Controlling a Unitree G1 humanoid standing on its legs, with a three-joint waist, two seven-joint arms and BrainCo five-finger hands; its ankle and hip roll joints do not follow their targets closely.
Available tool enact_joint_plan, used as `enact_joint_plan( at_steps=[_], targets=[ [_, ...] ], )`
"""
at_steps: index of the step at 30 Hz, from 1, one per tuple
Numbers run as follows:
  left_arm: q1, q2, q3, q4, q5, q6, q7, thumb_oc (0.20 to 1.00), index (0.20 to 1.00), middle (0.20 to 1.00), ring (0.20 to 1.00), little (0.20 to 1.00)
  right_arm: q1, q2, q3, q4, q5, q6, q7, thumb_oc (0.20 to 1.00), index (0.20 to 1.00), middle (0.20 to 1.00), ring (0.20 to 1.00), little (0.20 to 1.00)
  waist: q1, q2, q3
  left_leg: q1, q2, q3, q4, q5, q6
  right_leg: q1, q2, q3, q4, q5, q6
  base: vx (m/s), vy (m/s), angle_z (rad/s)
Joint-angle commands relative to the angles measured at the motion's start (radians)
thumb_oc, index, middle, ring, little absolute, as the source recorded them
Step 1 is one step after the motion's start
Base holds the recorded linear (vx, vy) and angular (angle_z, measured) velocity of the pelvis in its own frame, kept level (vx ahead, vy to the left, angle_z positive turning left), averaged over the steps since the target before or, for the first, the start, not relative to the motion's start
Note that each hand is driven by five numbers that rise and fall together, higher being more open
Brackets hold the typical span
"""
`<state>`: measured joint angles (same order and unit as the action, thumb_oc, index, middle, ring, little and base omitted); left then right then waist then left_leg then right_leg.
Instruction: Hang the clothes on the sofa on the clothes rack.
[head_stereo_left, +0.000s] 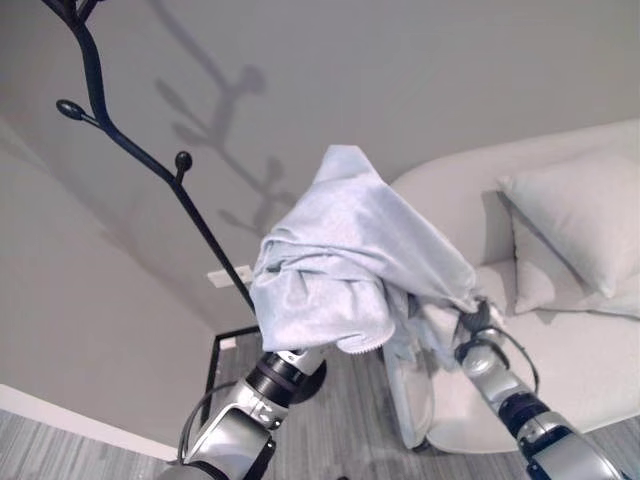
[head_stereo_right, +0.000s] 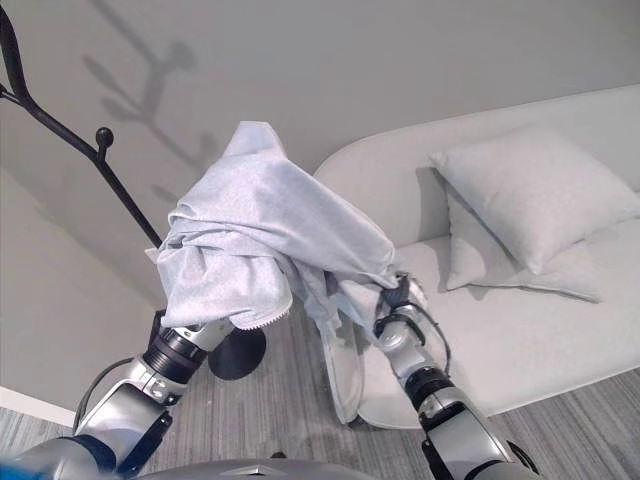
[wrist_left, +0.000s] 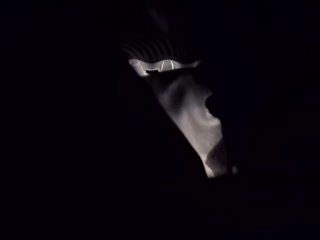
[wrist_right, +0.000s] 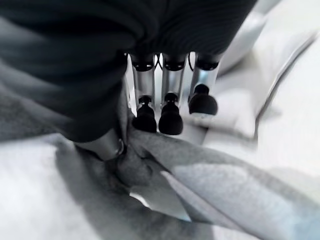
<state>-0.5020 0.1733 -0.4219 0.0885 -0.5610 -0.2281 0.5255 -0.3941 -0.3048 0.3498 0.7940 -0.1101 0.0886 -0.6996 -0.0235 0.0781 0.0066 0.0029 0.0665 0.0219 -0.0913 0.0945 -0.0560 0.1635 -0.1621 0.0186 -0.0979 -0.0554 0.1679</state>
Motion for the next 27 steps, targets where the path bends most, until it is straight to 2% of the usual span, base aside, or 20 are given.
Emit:
enact_joint_plan(
  at_steps=[1, 8, 11, 12, 13, 17, 22, 27],
  targets=[
    [-0.059, 0.067, 0.09, -0.033, 0.092, -0.039, -0.023, 1.0, 1.0, 1.0, 1.0, 1.0, -0.044, -0.026, -0.056, -0.02, -0.043, 0.006, -0.072, 0.2, 0.2, 0.2, 0.2, 0.2, 0.033, -0.076, -0.035, -0.048, 0.038, -0.016, 0.004, -0.022, -0.018, 0.004, 0.002, -0.028, 0.026, -0.01, -0.052, 0.0, 0.0, 0.0],
    [0.073, 0.108, 0.12, -0.062, 0.158, -0.021, -0.042, 1.0, 1.0, 1.0, 1.0, 1.0, -0.052, -0.08, -0.144, -0.133, -0.101, 0.037, -0.154, 0.2, 0.2, 0.2, 0.2, 0.2, 0.048, -0.077, -0.032, -0.055, 0.043, -0.032, 0.004, -0.014, -0.022, 0.001, 0.011, -0.039, 0.047, -0.023, -0.059, -0.04, -0.02, 0.03],
    [0.123, 0.136, 0.131, -0.059, 0.246, -0.018, -0.04, 1.0, 1.0, 1.0, 1.0, 1.0, -0.075, -0.112, -0.175, -0.186, -0.147, 0.048, -0.198, 0.2, 0.2, 0.2, 0.2, 0.2, 0.056, -0.077, -0.025, -0.064, 0.049, -0.043, 0.004, -0.003, -0.027, -0.008, 0.019, -0.043, 0.063, -0.031, -0.063, -0.08, -0.038, 0.04],
    [0.146, 0.162, 0.151, -0.038, 0.345, -0.009, -0.011, 1.0, 1.0, 1.0, 1.0, 1.0, -0.092, -0.133, -0.194, -0.23, -0.172, 0.044, -0.233, 0.2, 0.2, 0.2, 0.2, 0.2, 0.063, -0.079, -0.019, -0.073, 0.054, -0.052, 0.004, 0.006, -0.034, -0.014, 0.027, -0.047, 0.076, -0.041, -0.067, -0.09, -0.043, 0.03],
    [0.147, 0.162, 0.15, -0.038, 0.347, -0.009, -0.01, 1.0, 1.0, 1.0, 1.0, 1.0, -0.091, -0.133, -0.194, -0.231, -0.172, 0.045, -0.233, 0.2, 0.2, 0.2, 0.2, 0.2, 0.062, -0.078, -0.019, -0.073, 0.054, -0.053, 0.004, 0.007, -0.035, -0.015, 0.028, -0.047, 0.078, -0.042, -0.067, -0.09, -0.047, 0.05],
    [0.167, 0.217, 0.202, 0.048, 0.602, 0.025, 0.092, 1.0, 1.0, 1.0, 1.0, 1.0, -0.086, -0.181, -0.236, -0.329, -0.227, 0.021, -0.272, 0.2, 0.2, 0.2, 0.2, 0.2, 0.067, -0.082, -0.008, -0.094, 0.065, -0.071, 0.004, 0.024, -0.051, -0.022, 0.044, -0.069, 0.094, -0.056, -0.075, -0.07, -0.05, 0.12],
    [0.24, 0.26, 0.306, 0.053, 0.728, 0.023, 0.174, 1.0, 1.0, 1.0, 1.0, 1.0, -0.067, -0.223, -0.295, -0.418, -0.259, 0.008, -0.289, 0.2, 0.2, 0.2, 0.2, 0.2, 0.075, -0.09, -0.018, -0.106, 0.067, -0.091, 0.004, 0.028, -0.057, -0.017, 0.052, -0.086, 0.089, -0.055, -0.079, -0.02, -0.022, 0.16],
    [0.284, 0.261, 0.371, 0.031, 0.736, 0.021, 0.202, 1.0, 1.0, 1.0, 1.0, 1.0, -0.063, -0.228, -0.31, -0.47, -0.274, -0.004, -0.279, 0.2, 0.2, 0.2, 0.2, 0.2, 0.081, -0.097, -0.026, -0.112, 0.064, -0.096, 0.004, 0.027, -0.058, -0.015, 0.05, -0.088, 0.084, -0.053, -0.078, 0.0, 0.001, 0.03]
  ],
)
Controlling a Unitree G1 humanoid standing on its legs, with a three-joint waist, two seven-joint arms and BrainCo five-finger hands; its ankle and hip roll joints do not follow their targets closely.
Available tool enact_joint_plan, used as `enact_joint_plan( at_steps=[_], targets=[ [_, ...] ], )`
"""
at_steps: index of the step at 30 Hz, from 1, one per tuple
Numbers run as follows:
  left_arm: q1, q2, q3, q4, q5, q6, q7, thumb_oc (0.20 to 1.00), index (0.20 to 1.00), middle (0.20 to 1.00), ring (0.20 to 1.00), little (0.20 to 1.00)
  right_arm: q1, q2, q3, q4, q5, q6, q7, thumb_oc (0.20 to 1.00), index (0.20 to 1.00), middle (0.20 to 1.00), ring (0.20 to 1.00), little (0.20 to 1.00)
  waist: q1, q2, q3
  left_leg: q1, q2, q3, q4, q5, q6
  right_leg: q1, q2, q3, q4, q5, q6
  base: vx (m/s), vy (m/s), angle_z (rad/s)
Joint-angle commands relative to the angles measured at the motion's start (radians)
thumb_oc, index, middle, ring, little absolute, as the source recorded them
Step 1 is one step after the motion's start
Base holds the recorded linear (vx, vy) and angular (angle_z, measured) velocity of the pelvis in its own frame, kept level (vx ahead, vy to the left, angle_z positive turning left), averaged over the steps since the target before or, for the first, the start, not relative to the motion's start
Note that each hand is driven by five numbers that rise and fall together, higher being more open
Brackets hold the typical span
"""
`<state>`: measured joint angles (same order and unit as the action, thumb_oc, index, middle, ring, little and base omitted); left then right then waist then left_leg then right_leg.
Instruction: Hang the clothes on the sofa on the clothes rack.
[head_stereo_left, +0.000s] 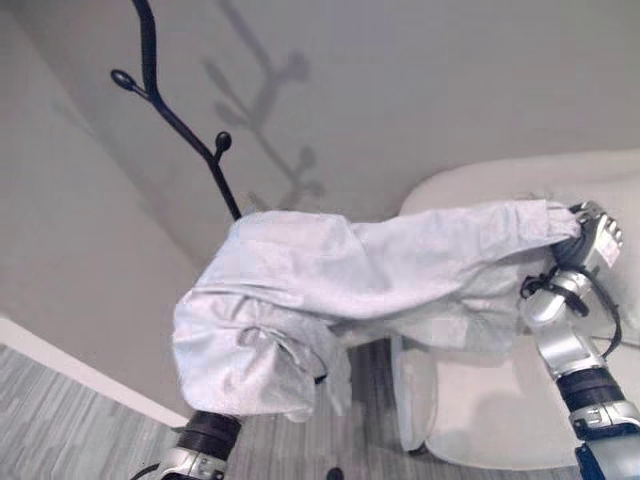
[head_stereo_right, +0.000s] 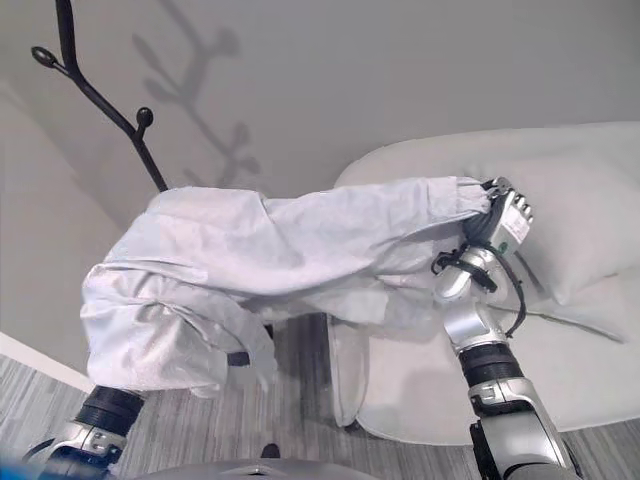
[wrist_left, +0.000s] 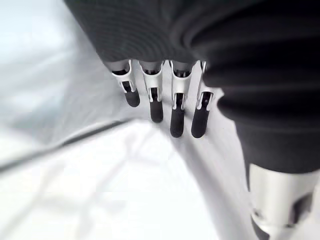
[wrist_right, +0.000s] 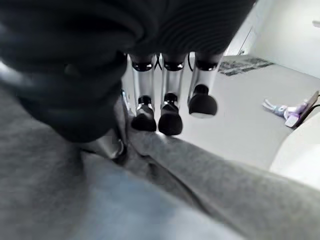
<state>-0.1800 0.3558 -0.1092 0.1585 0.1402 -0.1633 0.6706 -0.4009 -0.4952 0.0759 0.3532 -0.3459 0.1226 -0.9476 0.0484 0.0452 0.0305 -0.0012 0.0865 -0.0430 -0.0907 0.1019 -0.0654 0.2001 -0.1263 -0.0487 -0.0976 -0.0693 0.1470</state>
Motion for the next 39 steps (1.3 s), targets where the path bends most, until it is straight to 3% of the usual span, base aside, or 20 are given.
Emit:
enact_joint_plan(
  at_steps=[1, 4, 5, 7, 8, 10, 11, 12, 14, 15, 18, 19, 20, 21, 22, 24, 35, 38, 39],
  targets=[
    [-0.028, 0.071, 0.068, -0.048, 0.022, -0.046, 0.06, 1.0, 1.0, 1.0, 1.0, 1.0, -0.055, -0.037, -0.038, -0.048, -0.042, -0.042, -0.026, 0.2, 0.2, 0.2, 0.2, 0.2, 0.01, -0.065, -0.051, -0.108, 0.043, -0.032, 0.003, 0.019, -0.048, -0.051, 0.012, -0.023, 0.084, -0.04, -0.057, 0.0, 0.0, 0.0],
    [0.001, 0.044, 0.079, -0.065, -0.021, -0.048, 0.053, 1.0, 1.0, 1.0, 1.0, 1.0, -0.051, -0.023, -0.034, -0.115, -0.059, -0.05, -0.003, 0.2, 0.2, 0.2, 0.2, 0.2, 0.014, -0.068, -0.053, -0.106, 0.039, -0.035, 0.003, 0.016, -0.044, -0.051, 0.006, -0.022, 0.09, -0.041, -0.056, 0.0, 0.001, 0.01],
    [0.002, 0.044, 0.079, -0.066, -0.022, -0.048, 0.053, 0.903, 0.903, 0.903, 0.903, 0.903, -0.049, -0.022, -0.034, -0.118, -0.06, -0.049, -0.002, 0.2, 0.2, 0.2, 0.2, 0.2, 0.014, -0.068, -0.053, -0.106, 0.039, -0.035, 0.003, 0.016, -0.044, -0.052, 0.005, -0.021, 0.091, -0.042, -0.056, 0.0, 0.004, 0.04],
    [0.013, 0.022, 0.076, -0.072, -0.07, -0.048, 0.045, 0.906, 0.906, 0.906, 0.906, 0.906, -0.045, -0.01, -0.025, -0.154, -0.067, -0.05, 0.016, 0.2, 0.2, 0.2, 0.2, 0.2, 0.015, -0.069, -0.055, -0.104, 0.036, -0.035, 0.003, 0.016, -0.042, -0.053, 0.004, -0.019, 0.093, -0.042, -0.057, 0.0, 0.0, 0.0],
    [0.024, -0.002, 0.065, -0.086, -0.123, -0.057, 0.027, 0.645, 0.645, 0.645, 0.645, 0.645, -0.044, 0.003, -0.015, -0.187, -0.074, -0.051, 0.03, 0.2, 0.2, 0.2, 0.2, 0.2, 0.015, -0.07, -0.056, -0.104, 0.035, -0.035, 0.003, 0.016, -0.042, -0.052, 0.004, -0.02, 0.093, -0.042, -0.058, 0.0, 0.0, 0.0],
    [0.033, -0.011, 0.055, -0.092, -0.152, -0.063, 0.01, 0.539, 0.539, 0.539, 0.539, 0.539, -0.04, 0.01, -0.01, -0.205, -0.077, -0.052, 0.041, 0.2, 0.2, 0.2, 0.2, 0.2, 0.014, -0.07, -0.056, -0.104, 0.035, -0.034, 0.003, 0.017, -0.042, -0.051, 0.004, -0.019, 0.091, -0.041, -0.059, 0.0, 0.0, 0.0],
    [0.042, -0.017, 0.043, -0.092, -0.168, -0.064, -0.003, 0.62, 0.62, 0.62, 0.62, 0.62, -0.038, 0.016, -0.005, -0.219, -0.079, -0.055, 0.049, 0.2, 0.2, 0.2, 0.2, 0.2, 0.014, -0.07, -0.057, -0.104, 0.036, -0.035, 0.003, 0.017, -0.042, -0.049, 0.005, -0.02, 0.089, -0.041, -0.059, 0.0, 0.0, 0.0],
    [0.054, -0.021, 0.016, -0.092, -0.185, -0.059, -0.037, 1.0, 1.0, 1.0, 1.0, 1.0, -0.041, 0.018, 0.005, -0.236, -0.085, -0.059, 0.062, 0.2, 0.2, 0.2, 0.2, 0.2, 0.014, -0.071, -0.056, -0.106, 0.037, -0.035, 0.003, 0.019, -0.043, -0.048, 0.006, -0.022, 0.088, -0.042, -0.059, 0.0, 0.0, 0.0],
    [0.057, -0.027, -0.005, -0.087, -0.216, -0.064, -0.058, 1.0, 1.0, 1.0, 1.0, 1.0, -0.044, 0.019, 0.011, -0.247, -0.084, -0.063, 0.069, 0.2, 0.2, 0.2, 0.2, 0.2, 0.013, -0.071, -0.056, -0.108, 0.038, -0.035, 0.003, 0.021, -0.043, -0.048, 0.006, -0.023, 0.087, -0.041, -0.06, 0.0, 0.0, 0.0],
    [0.058, -0.039, -0.035, -0.087, -0.289, -0.088, -0.098, 0.2, 0.2, 0.2, 0.2, 0.2, -0.057, 0.022, 0.02, -0.247, -0.081, -0.061, 0.075, 0.2, 0.2, 0.2, 0.2, 0.2, 0.014, -0.072, -0.054, -0.111, 0.037, -0.035, 0.003, 0.024, -0.044, -0.048, 0.008, -0.024, 0.085, -0.039, -0.06, 0.0, 0.0, 0.0],
    [0.076, -0.066, -0.061, -0.106, -0.395, -0.113, -0.131, 0.2, 0.2, 0.2, 0.2, 0.2, -0.087, 0.015, 0.032, -0.247, -0.09, -0.046, 0.08, 0.2, 0.2, 0.2, 0.2, 0.2, 0.016, -0.073, -0.052, -0.113, 0.037, -0.035, 0.003, 0.024, -0.042, -0.047, 0.01, -0.023, 0.083, -0.037, -0.06, 0.0, 0.0, 0.0],
    [0.098, -0.111, -0.093, -0.11, -0.606, -0.143, -0.179, 0.2, 0.2, 0.2, 0.2, 0.2, -0.109, 0.004, 0.038, -0.251, -0.107, -0.019, 0.083, 0.2, 0.2, 0.2, 0.2, 0.2, 0.016, -0.071, -0.05, -0.115, 0.036, -0.035, 0.003, 0.025, -0.039, -0.049, 0.01, -0.022, 0.081, -0.035, -0.059, 0.0, 0.0, 0.0],
    [0.105, -0.124, -0.116, -0.109, -0.718, -0.154, -0.21, 0.2, 0.2, 0.2, 0.2, 0.2, -0.12, 0.008, 0.041, -0.253, -0.105, -0.002, 0.09, 0.2, 0.2, 0.2, 0.2, 0.2, 0.016, -0.068, -0.049, -0.117, 0.036, -0.035, 0.003, 0.026, -0.038, -0.05, 0.012, -0.02, 0.081, -0.033, -0.059, 0.0, 0.0, 0.0],
    [0.105, -0.123, -0.116, -0.107, -0.722, -0.155, -0.213, 0.2, 0.2, 0.2, 0.2, 0.2, -0.119, 0.008, 0.041, -0.254, -0.105, -0.001, 0.09, 0.2, 0.2, 0.2, 0.2, 0.2, 0.016, -0.068, -0.049, -0.117, 0.036, -0.035, 0.003, 0.026, -0.038, -0.05, 0.012, -0.02, 0.081, -0.032, -0.059, 0.0, 0.0, 0.0],
    [0.121, -0.121, -0.144, -0.129, -0.841, -0.152, -0.264, 0.2, 0.2, 0.2, 0.2, 0.2, -0.135, 0.013, 0.046, -0.247, -0.104, 0.016, 0.099, 0.2, 0.2, 0.2, 0.2, 0.2, 0.015, -0.063, -0.046, -0.117, 0.034, -0.034, 0.003, 0.025, -0.034, -0.053, 0.012, -0.017, 0.082, -0.031, -0.057, -0.01, 0.033, -0.02],
    [0.143, -0.11, -0.17, -0.143, -0.925, -0.143, -0.299, 0.2, 0.2, 0.2, 0.2, 0.2, -0.148, 0.014, 0.053, -0.229, -0.096, 0.029, 0.108, 0.2, 0.2, 0.2, 0.2, 0.2, 0.015, -0.06, -0.044, -0.116, 0.031, -0.032, 0.003, 0.023, -0.03, -0.056, 0.011, -0.014, 0.083, -0.027, -0.056, -0.01, 0.043, -0.02],
    [0.209, -0.044, -0.221, -0.211, -1.15, -0.12, -0.369, 0.2, 0.2, 0.2, 0.2, 0.2, -0.206, 0.014, 0.109, -0.211, -0.102, 0.056, 0.142, 0.2, 0.2, 0.2, 0.2, 0.2, 0.023, -0.053, -0.043, -0.1, 0.024, -0.021, 0.003, 0.011, -0.011, -0.07, 0.001, 0.004, 0.108, -0.031, -0.053, 0.0, 0.006, 0.0],
    [0.225, -0.038, -0.214, -0.232, -1.181, -0.118, -0.38, 0.2, 0.2, 0.2, 0.2, 0.2, -0.201, 0.01, 0.108, -0.233, -0.117, 0.055, 0.145, 0.2, 0.2, 0.2, 0.2, 0.2, 0.023, -0.05, -0.035, -0.099, 0.029, -0.022, 0.003, 0.022, -0.014, -0.074, 0.009, 0.006, 0.123, -0.041, -0.06, -0.02, -0.01, 0.0],
    [0.234, -0.033, -0.217, -0.244, -1.211, -0.121, -0.389, 0.2, 0.2, 0.2, 0.2, 0.2, -0.198, 0.005, 0.106, -0.25, -0.134, 0.053, 0.146, 0.2, 0.2, 0.2, 0.2, 0.2, 0.024, -0.05, -0.013, -0.116, 0.032, -0.029, 0.003, 0.046, -0.029, -0.073, 0.018, 0.002, 0.121, -0.054, -0.07, -0.06, -0.03, 0.01]
  ],
)
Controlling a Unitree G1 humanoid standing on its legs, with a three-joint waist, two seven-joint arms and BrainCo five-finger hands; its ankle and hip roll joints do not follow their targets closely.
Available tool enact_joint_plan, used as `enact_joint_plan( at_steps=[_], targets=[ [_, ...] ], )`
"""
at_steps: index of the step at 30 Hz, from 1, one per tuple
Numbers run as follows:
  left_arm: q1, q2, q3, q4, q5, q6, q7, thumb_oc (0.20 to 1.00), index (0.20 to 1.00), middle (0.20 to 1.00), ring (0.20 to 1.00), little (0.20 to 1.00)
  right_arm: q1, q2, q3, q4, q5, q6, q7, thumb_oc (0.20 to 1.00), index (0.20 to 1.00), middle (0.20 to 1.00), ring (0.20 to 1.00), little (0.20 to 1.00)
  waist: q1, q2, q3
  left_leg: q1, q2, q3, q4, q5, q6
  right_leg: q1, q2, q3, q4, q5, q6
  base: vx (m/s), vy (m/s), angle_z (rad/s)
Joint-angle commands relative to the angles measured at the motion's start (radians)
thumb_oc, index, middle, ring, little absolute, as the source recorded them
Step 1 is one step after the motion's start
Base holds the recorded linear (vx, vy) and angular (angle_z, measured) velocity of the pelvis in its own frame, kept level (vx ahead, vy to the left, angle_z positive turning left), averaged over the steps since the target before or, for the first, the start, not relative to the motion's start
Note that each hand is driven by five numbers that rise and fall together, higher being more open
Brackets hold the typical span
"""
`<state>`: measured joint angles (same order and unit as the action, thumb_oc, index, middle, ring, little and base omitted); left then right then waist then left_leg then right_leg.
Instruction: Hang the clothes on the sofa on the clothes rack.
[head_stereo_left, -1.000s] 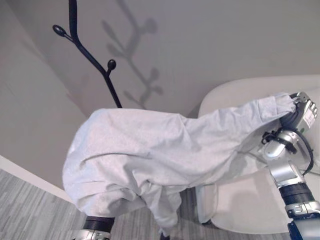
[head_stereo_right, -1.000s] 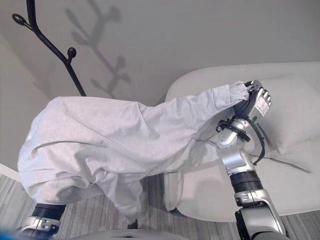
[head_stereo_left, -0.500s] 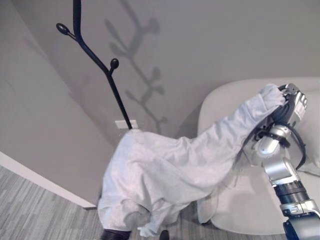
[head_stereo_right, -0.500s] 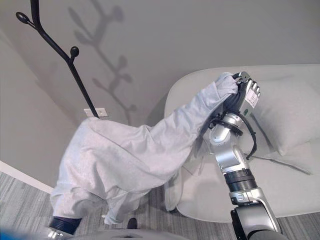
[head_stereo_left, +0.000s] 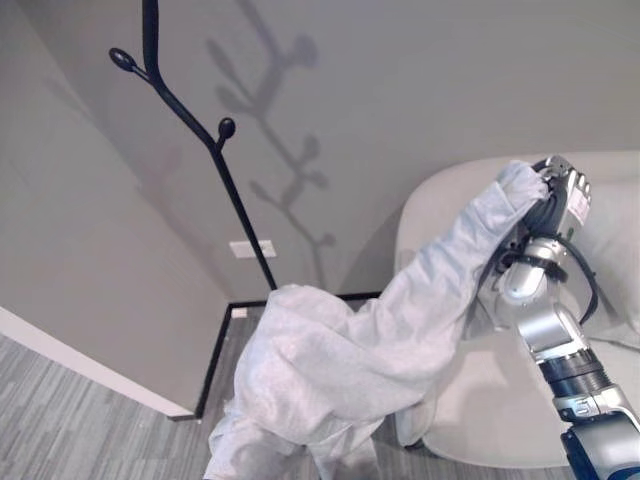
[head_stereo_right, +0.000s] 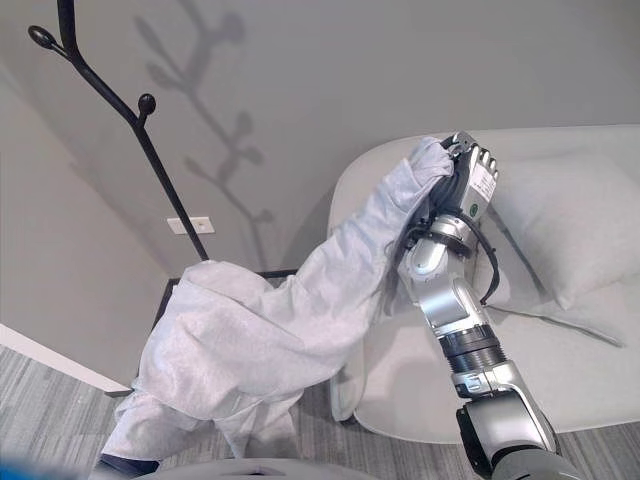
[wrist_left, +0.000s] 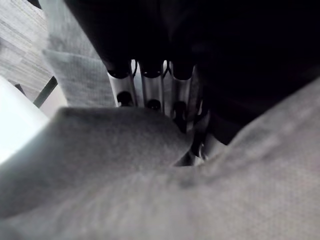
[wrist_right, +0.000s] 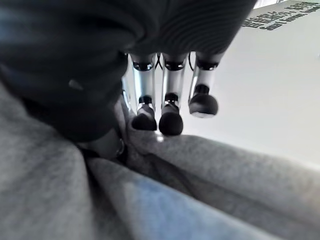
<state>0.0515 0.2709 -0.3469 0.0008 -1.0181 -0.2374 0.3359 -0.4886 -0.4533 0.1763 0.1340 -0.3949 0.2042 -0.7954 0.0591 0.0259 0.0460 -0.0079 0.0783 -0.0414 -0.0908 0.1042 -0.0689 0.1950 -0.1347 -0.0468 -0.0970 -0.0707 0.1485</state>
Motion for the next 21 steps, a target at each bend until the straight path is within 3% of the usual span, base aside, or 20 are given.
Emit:
enact_joint_plan(
  at_steps=[1, 3, 7, 10, 12, 14, 16, 19, 20, 21],
  targets=[
    [0.002, 0.052, 0.02, -0.086, -0.054, -0.047, -0.055, 0.2, 0.2, 0.2, 0.2, 0.2, -0.11, -0.036, 0.005, -0.032, -0.085, -0.028, -0.006, 0.2, 0.2, 0.2, 0.2, 0.2, 0.012, -0.03, -0.028, -0.11, 0.04, -0.033, 0.004, 0.045, -0.026, -0.068, 0.027, -0.001, 0.12, -0.053, -0.072, -0.19, -0.025, 0.04],
    [-0.012, 0.07, 0.0, -0.099, -0.093, -0.048, -0.088, 0.2, 0.2, 0.2, 0.2, 0.2, -0.14, -0.055, 0.012, -0.06, -0.1, -0.046, -0.019, 0.2, 0.2, 0.2, 0.2, 0.2, 0.02, -0.032, 0.017, -0.169, 0.04, -0.11, 0.004, 0.081, -0.055, -0.115, 0.035, -0.001, 0.118, -0.042, -0.079, -0.24, 0.011, 0.07],
    [-0.041, 0.072, -0.029, -0.097, -0.119, -0.059, -0.101, 0.2, 0.2, 0.2, 0.2, 0.2, -0.147, -0.071, 0.024, -0.09, -0.1, -0.066, -0.02, 0.2, 0.2, 0.2, 0.2, 0.2, -0.007, -0.05, 0.012, -0.158, 0.072, -0.131, 0.021, 0.041, -0.037, -0.153, 0.016, -0.009, 0.109, -0.014, -0.073, -0.1, 0.1, 0.16],
    [-0.05, 0.071, -0.03, -0.104, -0.123, -0.066, -0.101, 0.2, 0.2, 0.2, 0.2, 0.2, -0.135, -0.09, 0.034, -0.128, -0.106, -0.086, -0.013, 0.2, 0.2, 0.2, 0.2, 0.2, -0.029, -0.062, -0.002, -0.109, 0.154, -0.114, 0.069, 0.008, -0.037, -0.162, -0.007, 0.01, 0.094, 0.008, -0.063, 0.05, 0.2, 0.01],
    [-0.08, 0.06, -0.025, -0.1, -0.106, -0.078, -0.076, 0.2, 0.2, 0.2, 0.2, 0.2, -0.103, -0.109, 0.025, -0.165, -0.108, -0.098, -0.017, 0.2, 0.2, 0.2, 0.2, 0.2, -0.05, -0.057, 0.001, -0.075, 0.235, -0.101, 0.117, 0.043, -0.048, -0.162, -0.037, 0.029, 0.097, 0.017, -0.042, 0.1, 0.475, -0.41],
    [-0.082, 0.055, -0.021, -0.101, -0.093, -0.076, -0.065, 0.2, 0.2, 0.2, 0.2, 0.2, -0.082, -0.109, 0.007, -0.185, -0.122, -0.091, -0.016, 0.2, 0.2, 0.2, 0.2, 0.2, -0.051, -0.047, -0.001, -0.071, 0.234, -0.128, 0.119, 0.04, -0.052, -0.157, -0.046, 0.036, 0.091, 0.027, -0.033, 0.07, 0.348, -0.24],
    [-0.095, 0.046, -0.021, -0.087, -0.054, -0.067, -0.05, 0.2, 0.2, 0.2, 0.2, 0.2, -0.044, -0.114, -0.028, -0.212, -0.141, -0.077, -0.014, 0.2, 0.2, 0.2, 0.2, 0.2, -0.063, -0.041, -0.014, -0.066, 0.212, -0.097, 0.121, -0.051, -0.065, -0.135, -0.087, 0.032, 0.073, 0.037, -0.011, 0.1, 0.343, -0.05],
    [-0.124, 0.051, -0.028, -0.073, 0.028, -0.05, -0.027, 0.2, 0.2, 0.2, 0.2, 0.2, 0.001, -0.115, -0.082, -0.253, -0.169, -0.051, -0.019, 0.2, 0.2, 0.2, 0.2, 0.2, -0.065, -0.056, -0.011, -0.109, 0.139, -0.067, 0.219, -0.149, -0.062, -0.127, -0.171, 0.016, 0.05, 0.091, 0.02, 0.03, 0.472, 0.35],
    [-0.133, 0.058, -0.022, -0.069, 0.085, -0.043, -0.014, 0.2, 0.2, 0.2, 0.2, 0.2, 0.019, -0.1, -0.11, -0.275, -0.185, -0.036, -0.024, 0.2, 0.2, 0.2, 0.2, 0.2, -0.066, -0.065, -0.005, -0.137, 0.088, -0.061, 0.253, -0.207, -0.042, -0.147, -0.22, 0.017, 0.054, 0.135, 0.034, -0.03, 0.441, 0.71],
    [-0.133, 0.059, -0.023, -0.07, 0.086, -0.042, -0.013, 0.2, 0.2, 0.2, 0.2, 0.2, 0.02, -0.1, -0.111, -0.277, -0.185, -0.035, -0.023, 0.2, 0.2, 0.2, 0.2, 0.2, -0.066, -0.067, -0.006, -0.142, 0.084, -0.06, 0.259, -0.21, -0.04, -0.149, -0.223, 0.017, 0.053, 0.136, 0.036, -0.01, 0.393, 0.51]
  ],
)
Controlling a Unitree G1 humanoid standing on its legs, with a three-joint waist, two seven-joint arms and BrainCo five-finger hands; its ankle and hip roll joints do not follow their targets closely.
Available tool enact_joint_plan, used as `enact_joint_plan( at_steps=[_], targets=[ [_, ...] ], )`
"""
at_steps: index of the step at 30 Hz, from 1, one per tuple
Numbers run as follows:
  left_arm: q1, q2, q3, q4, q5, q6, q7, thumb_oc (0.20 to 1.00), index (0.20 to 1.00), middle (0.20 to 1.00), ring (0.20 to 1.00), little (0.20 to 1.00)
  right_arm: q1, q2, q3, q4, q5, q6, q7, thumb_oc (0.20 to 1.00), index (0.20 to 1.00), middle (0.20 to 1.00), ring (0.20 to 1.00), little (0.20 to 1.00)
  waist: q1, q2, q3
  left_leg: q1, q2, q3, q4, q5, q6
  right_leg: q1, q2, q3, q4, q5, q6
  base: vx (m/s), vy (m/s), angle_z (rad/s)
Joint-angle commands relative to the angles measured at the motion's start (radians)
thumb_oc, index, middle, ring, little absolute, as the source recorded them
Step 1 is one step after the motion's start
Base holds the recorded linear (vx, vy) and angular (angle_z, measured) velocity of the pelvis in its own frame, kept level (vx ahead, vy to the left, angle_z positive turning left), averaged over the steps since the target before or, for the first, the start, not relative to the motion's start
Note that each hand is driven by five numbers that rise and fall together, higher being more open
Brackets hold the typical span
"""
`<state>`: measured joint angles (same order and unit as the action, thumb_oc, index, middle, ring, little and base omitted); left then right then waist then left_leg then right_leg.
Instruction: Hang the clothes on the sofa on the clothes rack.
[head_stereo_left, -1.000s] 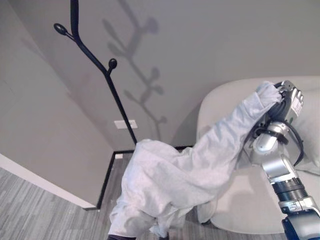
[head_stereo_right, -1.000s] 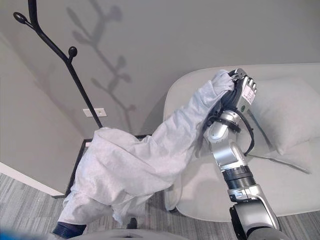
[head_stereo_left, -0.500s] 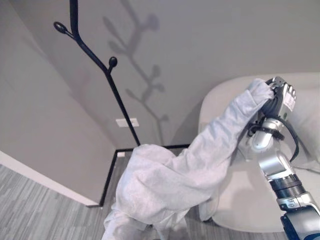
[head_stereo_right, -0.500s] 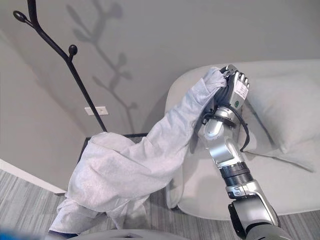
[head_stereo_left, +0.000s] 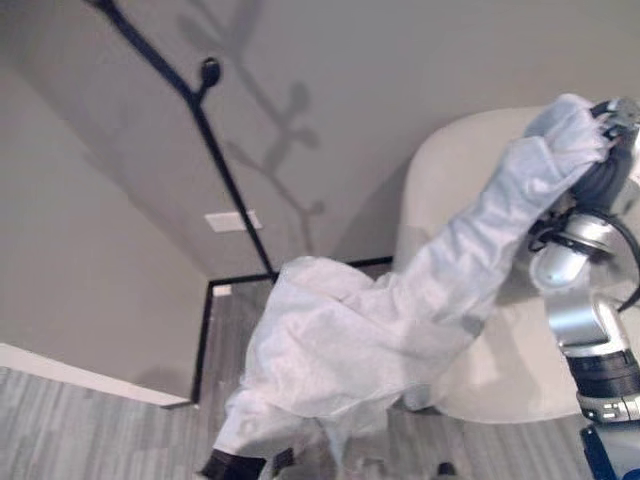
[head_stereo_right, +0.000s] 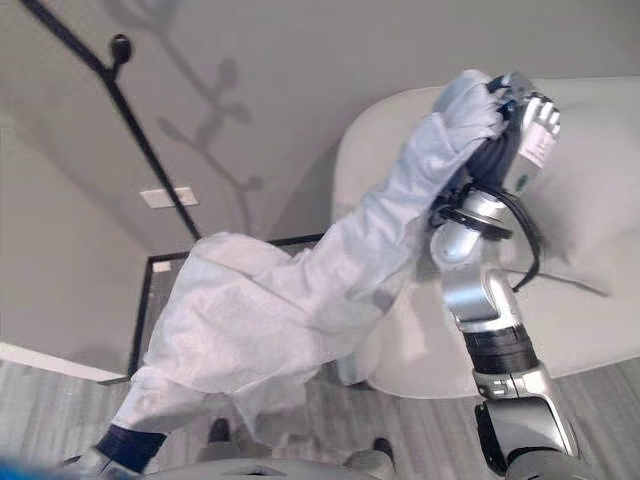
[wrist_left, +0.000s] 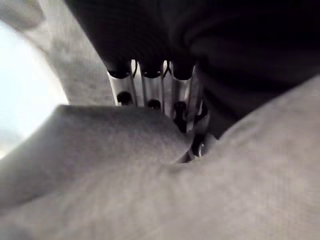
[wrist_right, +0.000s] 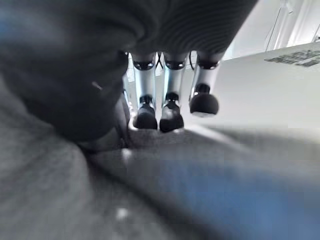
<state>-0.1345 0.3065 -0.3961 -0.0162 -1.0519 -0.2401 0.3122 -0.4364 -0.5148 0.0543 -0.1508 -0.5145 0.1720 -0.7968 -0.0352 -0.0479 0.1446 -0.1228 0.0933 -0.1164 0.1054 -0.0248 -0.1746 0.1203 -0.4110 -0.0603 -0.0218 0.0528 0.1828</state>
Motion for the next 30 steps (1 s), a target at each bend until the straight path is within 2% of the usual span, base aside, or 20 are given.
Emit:
enact_joint_plan(
  at_steps=[1, 4, 5, 6, 7, 8, 9, 10, 12, 14, 15, 16, 18, 20, 21, 23, 30],
  targets=[
    [0.055, 0.026, 0.031, -0.057, 0.142, -0.039, 0.023, 0.2, 0.2, 0.2, 0.2, 0.2, -0.031, -0.036, 0.005, -0.004, -0.077, 0.006, -0.024, 0.2, 0.2, 0.2, 0.2, 0.2, 0.031, 0.002, -0.102, -0.041, 0.049, 0.021, 0.097, -0.112, 0.075, -0.079, 0.033, 0.025, -0.021, 0.035, 0.007, -0.04, 0.227, 0.25],
    [0.063, 0.047, 0.049, -0.063, 0.181, -0.034, 0.044, 0.2, 0.2, 0.2, 0.2, 0.2, -0.019, -0.019, -0.012, 0.0, -0.096, 0.041, -0.043, 0.2, 0.2, 0.2, 0.2, 0.2, 0.039, -0.002, -0.088, -0.069, -0.004, 0.039, 0.145, -0.161, 0.112, -0.115, -0.025, 0.014, -0.004, 0.138, 0.016, -0.04, 0.383, 0.02],
    [0.074, 0.061, 0.064, -0.071, 0.208, -0.028, 0.055, 0.2, 0.2, 0.2, 0.2, 0.2, -0.024, -0.011, -0.012, 0.0, -0.102, 0.054, -0.043, 0.2, 0.2, 0.2, 0.2, 0.2, 0.046, -0.002, -0.084, -0.068, -0.025, 0.059, 0.143, -0.169, 0.138, -0.145, -0.05, -0.009, 0.01, 0.201, 0.016, -0.05, 0.327, 0.08],
    [0.075, 0.061, 0.064, -0.072, 0.209, -0.027, 0.056, 0.2, 0.2, 0.2, 0.2, 0.2, -0.025, -0.01, -0.012, 0.0, -0.103, 0.054, -0.043, 0.2, 0.2, 0.2, 0.2, 0.2, 0.047, -0.003, -0.085, -0.068, -0.026, 0.061, 0.141, -0.168, 0.139, -0.147, -0.051, -0.007, 0.009, 0.203, 0.017, -0.06, 0.273, -0.03],
    [0.083, 0.07, 0.073, -0.079, 0.217, -0.024, 0.058, 0.2, 0.2, 0.2, 0.2, 0.2, -0.028, -0.007, -0.01, 0.004, -0.106, 0.059, -0.042, 0.2, 0.2, 0.2, 0.2, 0.2, 0.053, -0.001, -0.08, -0.063, -0.036, 0.073, 0.132, -0.164, 0.15, -0.165, -0.063, -0.037, 0.019, 0.243, 0.018, -0.05, 0.183, -0.23],
    [0.085, 0.075, 0.078, -0.083, 0.226, -0.022, 0.059, 0.2, 0.2, 0.2, 0.2, 0.2, -0.035, -0.005, -0.005, 0.007, -0.106, 0.061, -0.04, 0.2, 0.2, 0.2, 0.2, 0.2, 0.059, 0.004, -0.078, -0.057, -0.041, 0.087, 0.12, -0.16, 0.159, -0.176, -0.068, -0.076, 0.022, 0.249, 0.018, -0.07, 0.285, -0.43],
    [0.087, 0.077, 0.082, -0.085, 0.237, -0.018, 0.065, 0.2, 0.2, 0.2, 0.2, 0.2, -0.041, -0.004, -0.006, 0.012, -0.109, 0.062, -0.044, 0.2, 0.2, 0.2, 0.2, 0.2, 0.068, 0.016, -0.076, -0.045, -0.039, 0.105, 0.106, -0.162, 0.168, -0.173, -0.062, -0.126, 0.027, 0.229, 0.017, -0.06, 0.337, -0.5],
    [0.093, 0.079, 0.089, -0.088, 0.246, -0.015, 0.063, 0.2, 0.2, 0.2, 0.2, 0.2, -0.047, -0.003, -0.001, 0.018, -0.106, 0.065, -0.037, 0.2, 0.2, 0.2, 0.2, 0.2, 0.07, 0.024, -0.077, -0.027, -0.045, 0.122, 0.075, -0.15, 0.181, -0.177, -0.041, -0.16, 0.04, 0.193, 0.005, -0.04, 0.34, -0.54],
    [0.113, 0.08, 0.104, -0.108, 0.262, -0.002, 0.055, 0.2, 0.2, 0.2, 0.2, 0.2, -0.04, 0.001, 0.004, 0.022, -0.102, 0.057, -0.033, 0.2, 0.2, 0.2, 0.2, 0.2, 0.072, 0.027, -0.082, 0.004, -0.058, 0.143, 0.009, -0.117, 0.198, -0.182, 0.029, -0.167, 0.067, 0.107, -0.014, -0.02, 0.283, -0.72],
    [0.136, 0.076, 0.117, -0.119, 0.284, 0.012, 0.049, 0.2, 0.2, 0.2, 0.2, 0.2, -0.026, -0.001, 0.001, 0.024, -0.109, 0.053, -0.031, 0.2, 0.2, 0.2, 0.2, 0.2, 0.076, 0.033, -0.094, 0.039, -0.075, 0.15, -0.06, -0.081, 0.21, -0.196, 0.144, -0.121, 0.105, 0.004, -0.037, 0.07, 0.236, -0.41],
    [0.152, 0.069, 0.128, -0.123, 0.301, 0.019, 0.038, 0.2, 0.2, 0.2, 0.2, 0.2, -0.004, -0.008, -0.008, 0.015, -0.124, 0.046, -0.031, 0.2, 0.2, 0.2, 0.2, 0.2, 0.074, 0.03, -0.101, 0.08, -0.095, 0.143, -0.112, -0.064, 0.212, -0.199, 0.253, -0.065, 0.123, -0.059, -0.049, 0.09, 0.161, -0.24],
    [0.153, 0.069, 0.128, -0.124, 0.302, 0.019, 0.038, 0.2, 0.2, 0.2, 0.2, 0.2, -0.003, -0.008, -0.009, 0.013, -0.125, 0.046, -0.031, 0.2, 0.2, 0.2, 0.2, 0.2, 0.077, 0.029, -0.102, 0.08, -0.096, 0.146, -0.118, -0.056, 0.212, -0.202, 0.253, -0.062, 0.122, -0.055, -0.05, 0.1, 0.13, -0.26],
    [0.159, 0.056, 0.133, -0.121, 0.314, 0.025, 0.035, 0.2, 0.2, 0.2, 0.2, 0.2, 0.017, -0.014, -0.021, 0.01, -0.131, 0.033, -0.039, 0.2, 0.2, 0.2, 0.2, 0.2, 0.071, 0.017, -0.101, 0.109, -0.119, 0.129, -0.144, -0.046, 0.213, -0.204, 0.357, -0.013, 0.126, -0.089, -0.078, 0.07, 0.074, -0.16],
    [0.156, 0.04, 0.139, -0.115, 0.325, 0.026, 0.036, 0.2, 0.2, 0.2, 0.2, 0.2, 0.031, -0.017, -0.034, 0.006, -0.132, 0.026, -0.049, 0.2, 0.2, 0.2, 0.2, 0.2, 0.061, 0.005, -0.099, 0.114, -0.143, 0.116, -0.146, -0.041, 0.216, -0.218, 0.42, 0.036, 0.125, -0.089, -0.092, 0.07, 0.069, 0.31],
    [0.147, 0.021, 0.142, -0.104, 0.325, 0.025, 0.035, 0.2, 0.2, 0.2, 0.2, 0.2, 0.051, -0.021, -0.048, -0.004, -0.128, 0.023, -0.053, 0.2, 0.2, 0.2, 0.2, 0.2, 0.047, -0.009, -0.093, 0.115, -0.17, 0.097, -0.13, -0.055, 0.22, -0.199, 0.449, 0.082, 0.108, -0.093, -0.113, 0.07, 0.049, 0.52],
    [0.15, 0.005, 0.149, -0.092, 0.324, 0.022, 0.038, 0.2, 0.2, 0.2, 0.2, 0.2, 0.07, -0.023, -0.051, -0.003, -0.113, 0.013, -0.047, 0.2, 0.2, 0.2, 0.2, 0.2, 0.042, -0.017, -0.089, 0.117, -0.183, 0.086, -0.105, -0.073, 0.221, -0.175, 0.452, 0.098, 0.091, -0.083, -0.125, 0.07, -0.003, 0.55],
    [0.196, 0.001, 0.18, -0.116, 0.328, 0.027, 0.041, 0.2, 0.2, 0.2, 0.2, 0.2, 0.123, -0.017, -0.055, 0.02, -0.092, -0.004, -0.012, 0.2, 0.2, 0.2, 0.2, 0.2, 0.047, -0.017, -0.108, 0.145, -0.183, 0.076, -0.066, -0.111, 0.225, -0.096, 0.448, 0.083, 0.003, -0.068, -0.126, 0.09, -0.025, 0.12]
  ],
)
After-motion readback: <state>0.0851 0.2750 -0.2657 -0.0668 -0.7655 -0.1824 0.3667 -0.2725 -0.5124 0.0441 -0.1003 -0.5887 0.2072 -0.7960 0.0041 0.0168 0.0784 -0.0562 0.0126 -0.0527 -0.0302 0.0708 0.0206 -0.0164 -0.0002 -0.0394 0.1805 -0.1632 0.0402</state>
